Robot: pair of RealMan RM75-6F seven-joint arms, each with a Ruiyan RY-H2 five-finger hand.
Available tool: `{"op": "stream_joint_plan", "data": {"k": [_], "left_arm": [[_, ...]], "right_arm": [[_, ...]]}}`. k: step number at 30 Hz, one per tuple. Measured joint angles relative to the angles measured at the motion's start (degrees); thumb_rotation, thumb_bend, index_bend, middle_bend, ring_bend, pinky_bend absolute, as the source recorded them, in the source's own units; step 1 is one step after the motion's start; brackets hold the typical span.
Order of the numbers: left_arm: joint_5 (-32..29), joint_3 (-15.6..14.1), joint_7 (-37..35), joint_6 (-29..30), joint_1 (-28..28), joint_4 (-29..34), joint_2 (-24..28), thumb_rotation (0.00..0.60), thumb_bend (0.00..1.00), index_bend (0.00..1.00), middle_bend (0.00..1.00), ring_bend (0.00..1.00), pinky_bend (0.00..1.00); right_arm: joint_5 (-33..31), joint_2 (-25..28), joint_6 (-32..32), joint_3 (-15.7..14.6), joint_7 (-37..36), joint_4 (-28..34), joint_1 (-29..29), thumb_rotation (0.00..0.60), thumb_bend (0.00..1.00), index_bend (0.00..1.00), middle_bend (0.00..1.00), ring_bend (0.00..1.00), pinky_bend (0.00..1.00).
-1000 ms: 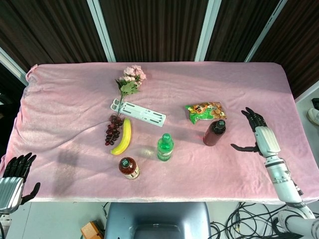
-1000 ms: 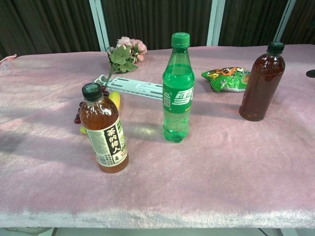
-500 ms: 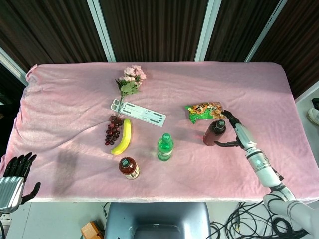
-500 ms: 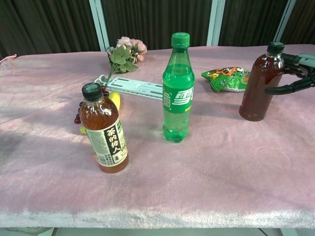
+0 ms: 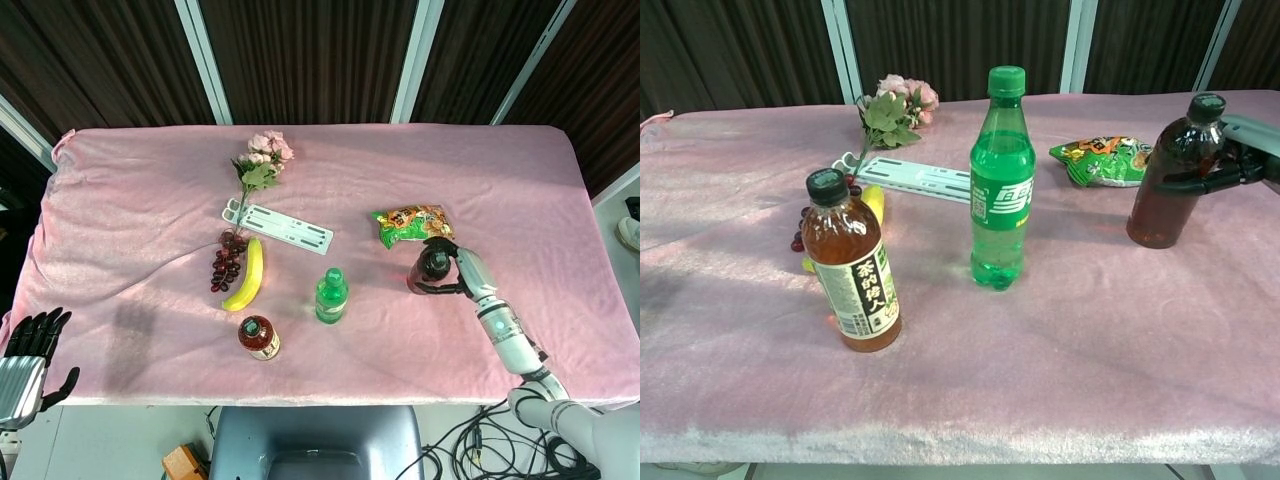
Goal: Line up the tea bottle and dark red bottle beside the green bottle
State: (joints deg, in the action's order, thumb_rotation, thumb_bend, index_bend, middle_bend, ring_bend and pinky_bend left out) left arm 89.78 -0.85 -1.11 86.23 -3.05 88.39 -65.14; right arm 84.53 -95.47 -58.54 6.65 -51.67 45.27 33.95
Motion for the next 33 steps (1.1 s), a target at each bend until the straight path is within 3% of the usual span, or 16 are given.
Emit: {"op": "stream_joint_plan", "data": {"k": [7,13,22,33], "left_arm": [[-0.2,0.1,0.1,-0.2,-0.1,0.1,0.0,0.6,0.38,0.0,0.04,0.0,0.0],[-0.1,0.1,-0.2,-0.2,-0.1,0.1,0.1,0.6,0.38,0.0,0.04,0.0,0.0],[0.0,0.0,-0.7,0.1,0.1,-0.2,0.2,0.6,0.38,0.0,0.04,0.0,0.0],[0.2,-0.1,-1.5,0.5,0.3,-0.5,0.4,0.6,0.38,0.0,0.04,0.0,0.0]], "right_arm": [[0.2,-0.7,-5.3,1.2,0.4,0.7,-0.6,0.6,0.25,0.92,0.61,0.63,0.67],[1.8,-0.1,-10.1,1.6,1.8,7.0,-0.7,0.6,0.25,0.94,0.62,0.64,0.68],[1.9,0.0,-8.6,2.2,10.1,16.4,1.3,0.6,0.25,0.94,0.62,0.64,0.68],[0.9,-2.6,-6.4,1.4,12.0,15.6,1.8,0.6,0.25,0.94,0.62,0.64,0.68]]}}
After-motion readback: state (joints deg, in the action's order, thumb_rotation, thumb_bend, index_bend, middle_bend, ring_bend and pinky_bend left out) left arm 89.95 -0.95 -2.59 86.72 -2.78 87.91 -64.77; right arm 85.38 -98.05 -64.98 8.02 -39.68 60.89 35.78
